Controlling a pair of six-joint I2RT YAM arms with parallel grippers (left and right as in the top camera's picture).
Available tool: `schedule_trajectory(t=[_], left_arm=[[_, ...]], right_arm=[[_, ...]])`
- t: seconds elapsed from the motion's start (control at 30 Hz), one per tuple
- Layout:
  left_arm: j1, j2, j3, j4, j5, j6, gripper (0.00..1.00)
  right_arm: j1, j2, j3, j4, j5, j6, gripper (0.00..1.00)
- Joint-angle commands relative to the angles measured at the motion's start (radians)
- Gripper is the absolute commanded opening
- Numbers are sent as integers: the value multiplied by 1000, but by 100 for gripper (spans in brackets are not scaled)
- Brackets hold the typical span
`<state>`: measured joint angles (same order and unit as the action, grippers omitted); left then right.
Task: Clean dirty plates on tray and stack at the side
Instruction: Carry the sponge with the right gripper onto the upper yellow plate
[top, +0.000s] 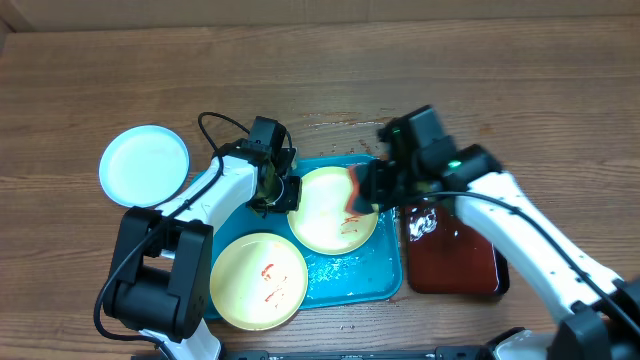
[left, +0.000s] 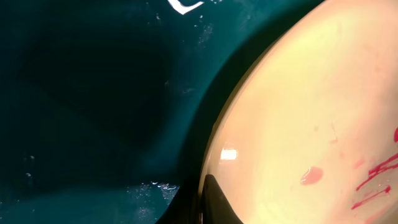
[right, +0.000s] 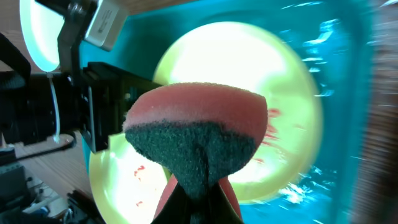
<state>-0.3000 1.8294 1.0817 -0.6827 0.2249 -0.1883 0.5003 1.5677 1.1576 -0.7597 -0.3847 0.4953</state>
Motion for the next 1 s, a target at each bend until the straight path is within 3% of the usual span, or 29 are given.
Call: schedule_trajectory(t=[0.0, 0.27, 0.53, 0.83, 0.97], left_arm=[[-23, 14, -8, 2, 13, -18, 4], [-41, 14, -8, 0, 13, -20, 4], [-41, 14, -8, 2, 12, -30, 4], [-41, 14, -8, 3, 12, -29, 4], [-41, 14, -8, 3, 11, -30, 4]], right_arm=[[34, 84, -14, 48, 24, 130, 4], [85, 285, -14, 230, -13, 222, 4], [98, 308, -14, 250, 127, 325, 4], [100, 307, -14, -150, 239, 233, 4], [100, 307, -14, -201, 314, 230, 4]])
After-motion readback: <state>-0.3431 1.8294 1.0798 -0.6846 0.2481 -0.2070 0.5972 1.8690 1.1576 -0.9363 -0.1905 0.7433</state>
